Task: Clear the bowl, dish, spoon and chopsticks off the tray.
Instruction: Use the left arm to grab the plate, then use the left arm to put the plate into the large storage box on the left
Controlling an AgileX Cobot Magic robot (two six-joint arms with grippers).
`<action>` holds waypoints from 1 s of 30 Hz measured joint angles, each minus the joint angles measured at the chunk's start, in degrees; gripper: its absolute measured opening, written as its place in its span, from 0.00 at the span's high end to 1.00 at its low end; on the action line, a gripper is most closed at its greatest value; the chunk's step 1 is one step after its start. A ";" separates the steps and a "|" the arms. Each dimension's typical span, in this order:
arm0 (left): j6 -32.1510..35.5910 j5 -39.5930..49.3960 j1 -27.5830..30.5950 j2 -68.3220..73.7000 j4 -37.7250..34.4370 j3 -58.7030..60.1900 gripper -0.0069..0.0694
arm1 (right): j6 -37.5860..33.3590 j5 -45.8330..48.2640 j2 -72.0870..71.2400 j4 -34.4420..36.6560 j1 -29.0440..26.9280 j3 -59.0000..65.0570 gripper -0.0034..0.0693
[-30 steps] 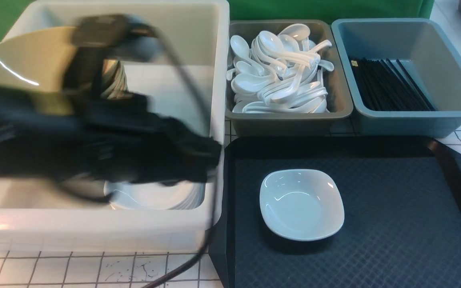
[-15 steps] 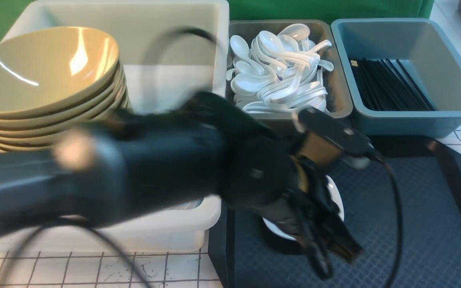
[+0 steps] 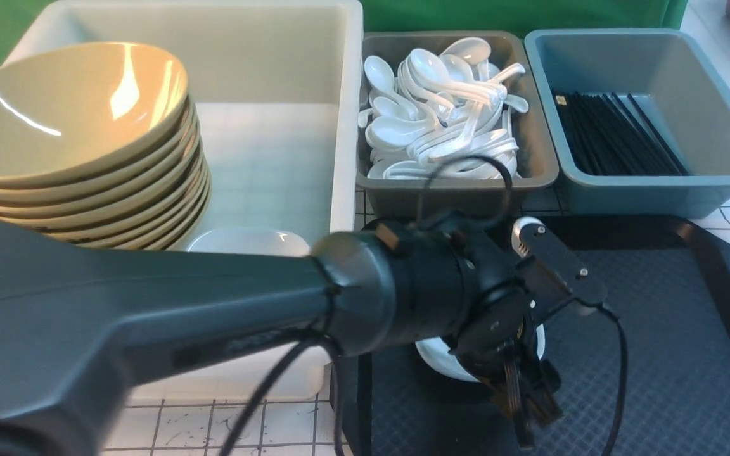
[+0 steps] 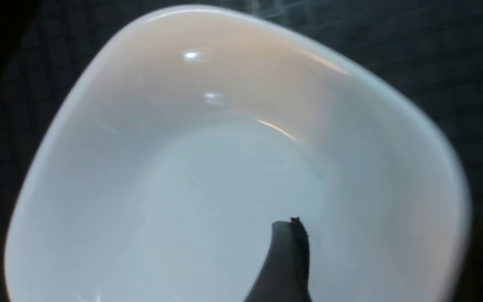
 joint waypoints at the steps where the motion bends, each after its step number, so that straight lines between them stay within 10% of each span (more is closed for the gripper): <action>1: -0.57 -0.24 0.00 0.61 1.08 0.00 0.29 | 0.00 0.00 0.00 0.10 0.00 0.06 0.86; 9: -6.81 -2.96 -0.28 3.00 9.37 -0.98 0.41 | -0.10 0.00 0.00 0.17 0.00 0.31 0.86; 15: -9.86 -3.20 -0.59 3.24 13.23 -1.01 0.75 | -0.45 0.00 0.00 0.23 0.00 0.31 0.86; 30: -12.44 -3.46 -4.95 -16.00 9.50 -0.40 0.89 | -1.27 0.00 0.00 -1.28 0.00 0.31 0.85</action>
